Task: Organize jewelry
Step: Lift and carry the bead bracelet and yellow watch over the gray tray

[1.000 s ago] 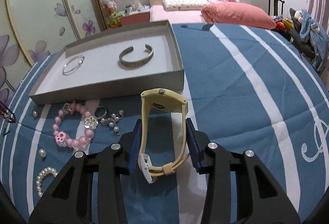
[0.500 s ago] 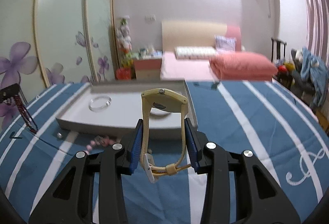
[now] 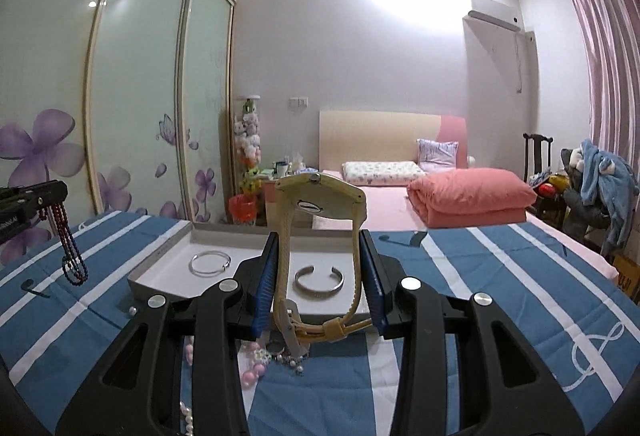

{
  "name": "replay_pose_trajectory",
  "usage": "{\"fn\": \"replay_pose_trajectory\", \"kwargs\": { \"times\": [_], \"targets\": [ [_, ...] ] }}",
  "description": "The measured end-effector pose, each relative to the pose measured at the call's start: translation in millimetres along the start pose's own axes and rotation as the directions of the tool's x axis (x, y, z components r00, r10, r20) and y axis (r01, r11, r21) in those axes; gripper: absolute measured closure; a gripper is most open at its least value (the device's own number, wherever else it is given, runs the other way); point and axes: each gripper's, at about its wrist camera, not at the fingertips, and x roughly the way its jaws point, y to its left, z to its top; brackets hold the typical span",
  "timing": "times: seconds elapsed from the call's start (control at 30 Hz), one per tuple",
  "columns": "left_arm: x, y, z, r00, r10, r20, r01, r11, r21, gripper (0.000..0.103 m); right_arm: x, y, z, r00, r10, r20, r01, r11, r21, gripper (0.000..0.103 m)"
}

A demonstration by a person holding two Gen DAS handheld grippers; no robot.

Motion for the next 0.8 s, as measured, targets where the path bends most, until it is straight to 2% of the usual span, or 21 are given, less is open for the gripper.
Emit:
{"fn": "replay_pose_trajectory", "kwargs": {
  "times": [0.4,0.8],
  "targets": [
    [25,-16,0,0.998,0.058,0.024,-0.059,0.998,0.026,0.094,9,2,8,0.998,-0.005,0.06,0.006,1.0,-0.021,0.063],
    [52,-27,1,0.999,0.042,0.016,-0.043,0.999,0.021,0.094,17,4,8,0.998,-0.007,0.068,0.009,1.0,-0.027,0.063]
  ]
}}
